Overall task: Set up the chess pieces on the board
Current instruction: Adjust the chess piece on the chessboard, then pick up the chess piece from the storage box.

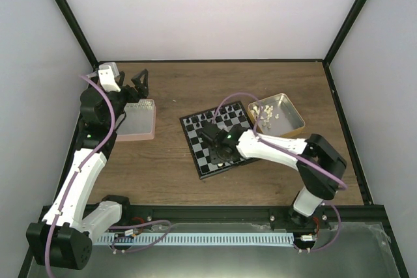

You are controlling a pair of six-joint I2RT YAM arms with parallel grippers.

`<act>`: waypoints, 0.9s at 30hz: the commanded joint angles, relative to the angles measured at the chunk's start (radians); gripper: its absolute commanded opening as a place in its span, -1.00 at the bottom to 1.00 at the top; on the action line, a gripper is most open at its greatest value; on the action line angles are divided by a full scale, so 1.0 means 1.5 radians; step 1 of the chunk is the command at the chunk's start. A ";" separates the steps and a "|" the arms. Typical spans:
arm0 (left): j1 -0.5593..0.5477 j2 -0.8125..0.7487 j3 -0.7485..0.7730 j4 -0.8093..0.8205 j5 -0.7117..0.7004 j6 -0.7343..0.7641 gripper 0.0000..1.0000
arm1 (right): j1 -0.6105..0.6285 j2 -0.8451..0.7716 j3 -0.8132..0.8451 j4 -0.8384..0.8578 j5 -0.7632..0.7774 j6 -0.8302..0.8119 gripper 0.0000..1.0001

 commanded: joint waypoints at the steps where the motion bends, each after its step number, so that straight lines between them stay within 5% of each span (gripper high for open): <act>1: 0.003 -0.004 -0.004 0.009 -0.007 0.007 1.00 | -0.049 -0.069 0.044 0.007 0.008 -0.002 -0.09; 9: 0.003 -0.001 -0.003 0.009 -0.011 0.009 1.00 | -0.278 -0.145 -0.005 0.077 0.020 -0.037 -0.04; 15: 0.003 0.007 -0.005 0.012 -0.007 0.008 1.00 | -0.454 -0.091 0.001 0.187 -0.014 -0.100 -0.21; 27: 0.004 0.014 -0.005 0.012 -0.019 0.014 1.00 | -0.551 0.132 0.146 0.225 -0.027 -0.157 -0.51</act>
